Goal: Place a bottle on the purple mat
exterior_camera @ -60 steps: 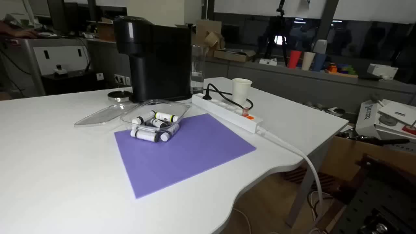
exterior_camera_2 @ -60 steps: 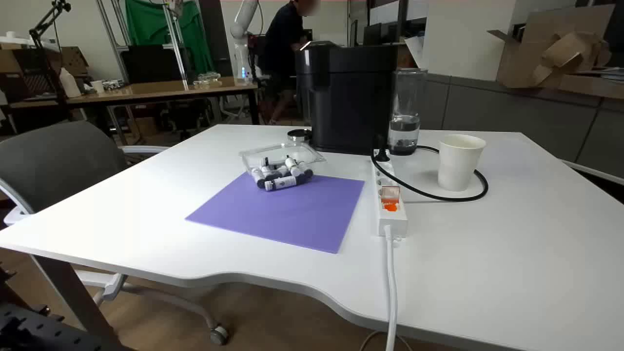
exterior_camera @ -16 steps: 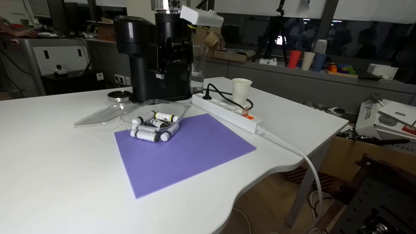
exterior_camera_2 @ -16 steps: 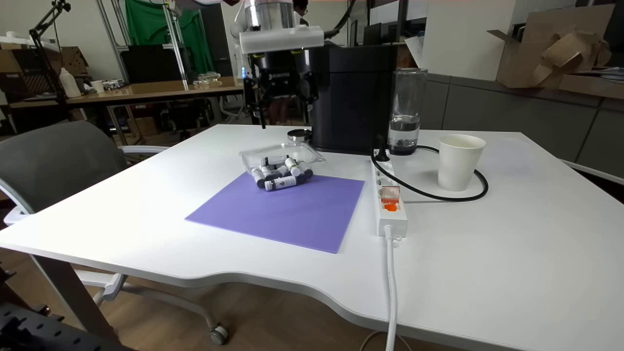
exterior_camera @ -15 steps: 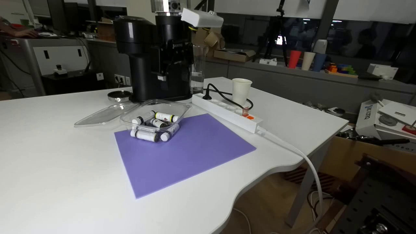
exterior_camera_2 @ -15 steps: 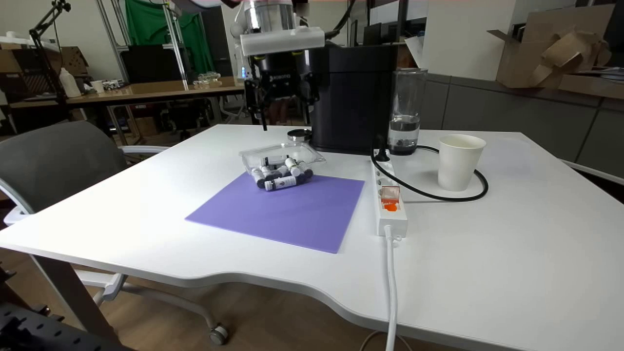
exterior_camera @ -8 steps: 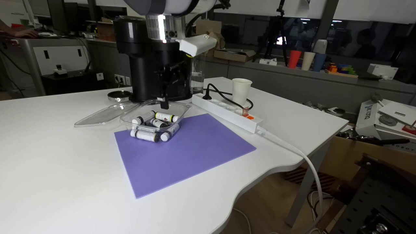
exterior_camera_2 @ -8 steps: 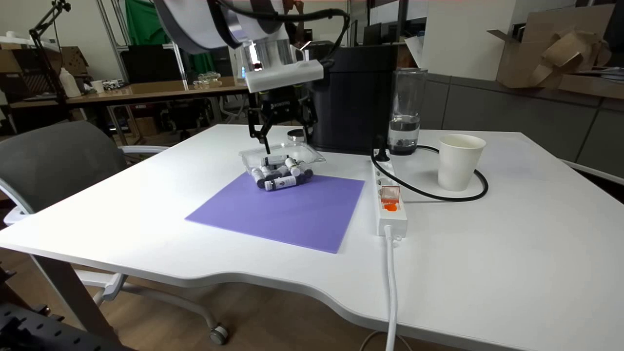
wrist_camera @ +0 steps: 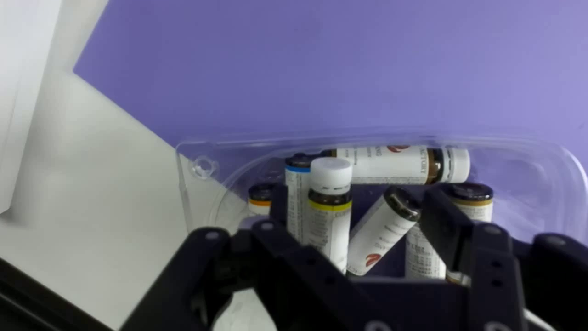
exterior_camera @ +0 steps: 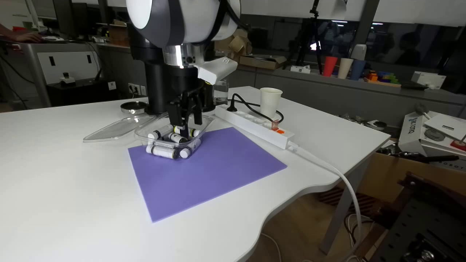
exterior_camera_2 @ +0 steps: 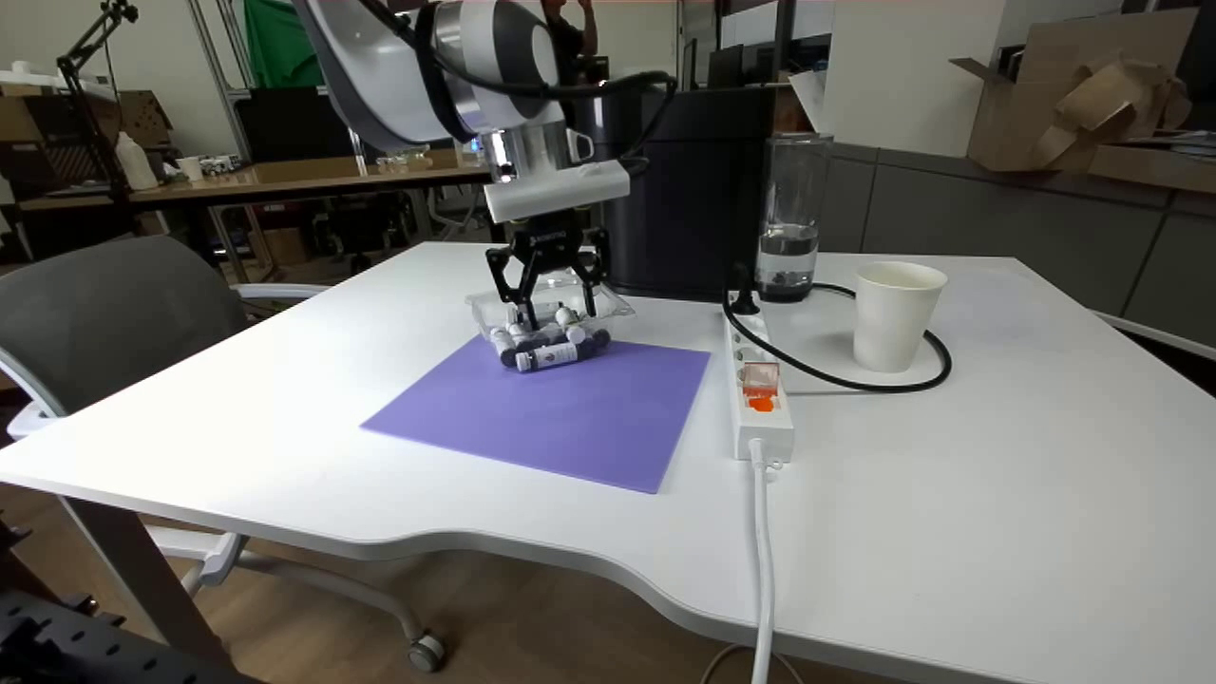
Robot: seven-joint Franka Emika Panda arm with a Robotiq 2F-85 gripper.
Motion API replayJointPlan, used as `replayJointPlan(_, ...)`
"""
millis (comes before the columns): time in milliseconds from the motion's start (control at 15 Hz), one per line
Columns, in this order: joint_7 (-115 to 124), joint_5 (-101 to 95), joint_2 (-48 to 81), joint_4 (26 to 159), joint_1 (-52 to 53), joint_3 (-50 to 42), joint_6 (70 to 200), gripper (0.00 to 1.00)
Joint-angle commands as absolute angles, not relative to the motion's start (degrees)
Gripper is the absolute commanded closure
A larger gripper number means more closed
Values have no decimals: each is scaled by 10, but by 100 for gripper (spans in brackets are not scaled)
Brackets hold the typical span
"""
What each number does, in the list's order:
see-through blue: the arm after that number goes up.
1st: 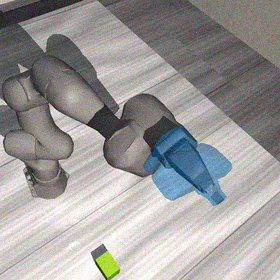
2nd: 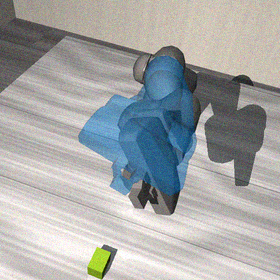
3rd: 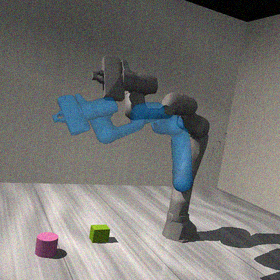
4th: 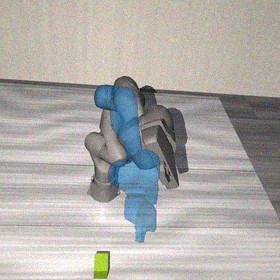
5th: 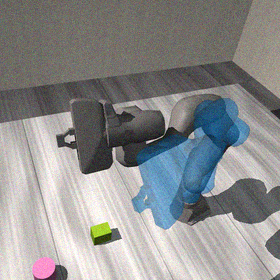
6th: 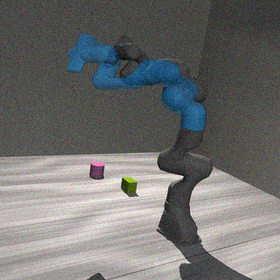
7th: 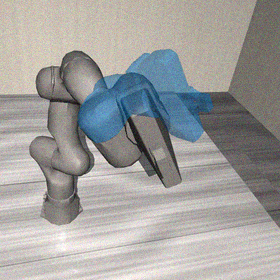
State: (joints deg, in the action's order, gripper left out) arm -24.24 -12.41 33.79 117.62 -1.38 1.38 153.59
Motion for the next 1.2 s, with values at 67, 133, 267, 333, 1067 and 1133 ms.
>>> replayJointPlan(67, -228, -133, 364, 1142, -15, 13, 1535, 63)
replayJointPlan(133, -228, -133, 368, 1138, -15, 13, 1535, 69)
replayJointPlan(267, -228, -132, 374, 1132, -15, 13, 1534, 83)
replayJointPlan(333, -228, -132, 375, 1130, -15, 14, 1534, 89)
replayJointPlan(1067, -112, -143, 265, 1203, 20, -32, 1478, 93)
replayJointPlan(1133, -95, -148, 249, 1216, 26, -39, 1476, 93)
